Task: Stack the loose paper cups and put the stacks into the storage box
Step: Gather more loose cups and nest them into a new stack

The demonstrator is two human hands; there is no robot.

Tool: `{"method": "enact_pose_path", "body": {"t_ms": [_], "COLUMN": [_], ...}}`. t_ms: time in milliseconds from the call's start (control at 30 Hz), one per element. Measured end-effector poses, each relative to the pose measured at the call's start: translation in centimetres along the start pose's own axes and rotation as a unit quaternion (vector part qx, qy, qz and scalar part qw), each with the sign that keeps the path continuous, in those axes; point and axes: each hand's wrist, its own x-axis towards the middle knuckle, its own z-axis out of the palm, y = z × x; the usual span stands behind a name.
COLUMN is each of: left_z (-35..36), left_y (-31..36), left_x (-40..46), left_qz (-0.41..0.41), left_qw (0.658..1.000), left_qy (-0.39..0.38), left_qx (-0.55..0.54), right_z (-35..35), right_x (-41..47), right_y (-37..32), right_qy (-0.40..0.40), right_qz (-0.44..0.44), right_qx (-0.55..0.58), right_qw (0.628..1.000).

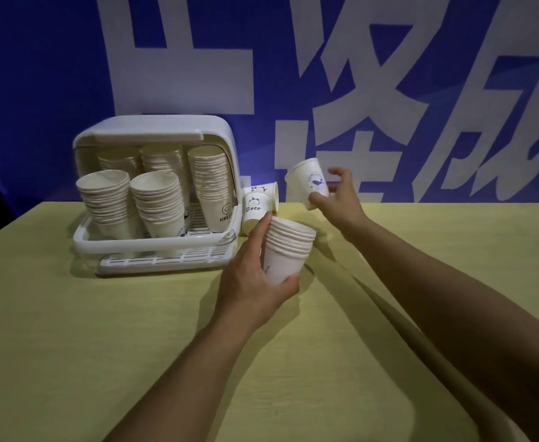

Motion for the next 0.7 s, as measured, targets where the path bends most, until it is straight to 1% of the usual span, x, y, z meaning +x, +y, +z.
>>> {"method": "enact_pose_path", "body": {"t_ms": [33,100,167,233,300,400,500,633,700], "left_z": [-0.1,-0.2,-0.2,-0.1,-0.2,-0.4,-0.5,-0.6,-0.5], "left_y": [0.1,0.4,0.8,1.2,1.5,1.6,1.5,0.9,0.5], "left_x": [0.0,-0.2,-0.3,-0.6,-1.0,-1.1,-0.9,-0.6,-0.4], "left_qz": [-0.007,-0.020,-0.019,-0.007,0.001,0.003,-0.002,-0.012,-0.033], "left_qw": [1.000,0.999,0.998,0.997,0.996,0.997,0.998,0.999,0.999], "left_qy": [-0.009,-0.034,-0.058,-0.078,-0.086,-0.082,-0.060,-0.029,-0.021], "left_qx": [-0.009,-0.023,-0.024,-0.014,-0.010,-0.013,-0.034,-0.036,-0.036], "right_z": [-0.5,-1.6,-2.3,-2.6,-2.6,-2.7,-2.4,-1.8,-1.6], "right_x": [-1.7,-5.1,-7.7,-9.2,-10.0,-10.8,-11.3,-12.1,-11.7], "right_y": [-1.1,-2.7,-3.6,-3.7,-3.5,-3.2,-2.2,-1.2,-1.1], "right_qy": [-0.009,-0.058,-0.109,-0.129,-0.133,-0.117,-0.104,-0.129,-0.131], "right_qz": [-0.026,-0.069,-0.109,-0.134,-0.141,-0.129,-0.120,-0.128,-0.125], "right_qx": [0.044,0.087,0.077,0.043,0.027,0.030,0.006,-0.046,-0.046], "right_qw": [0.999,0.992,0.985,0.982,0.981,0.984,0.987,0.982,0.982]}}
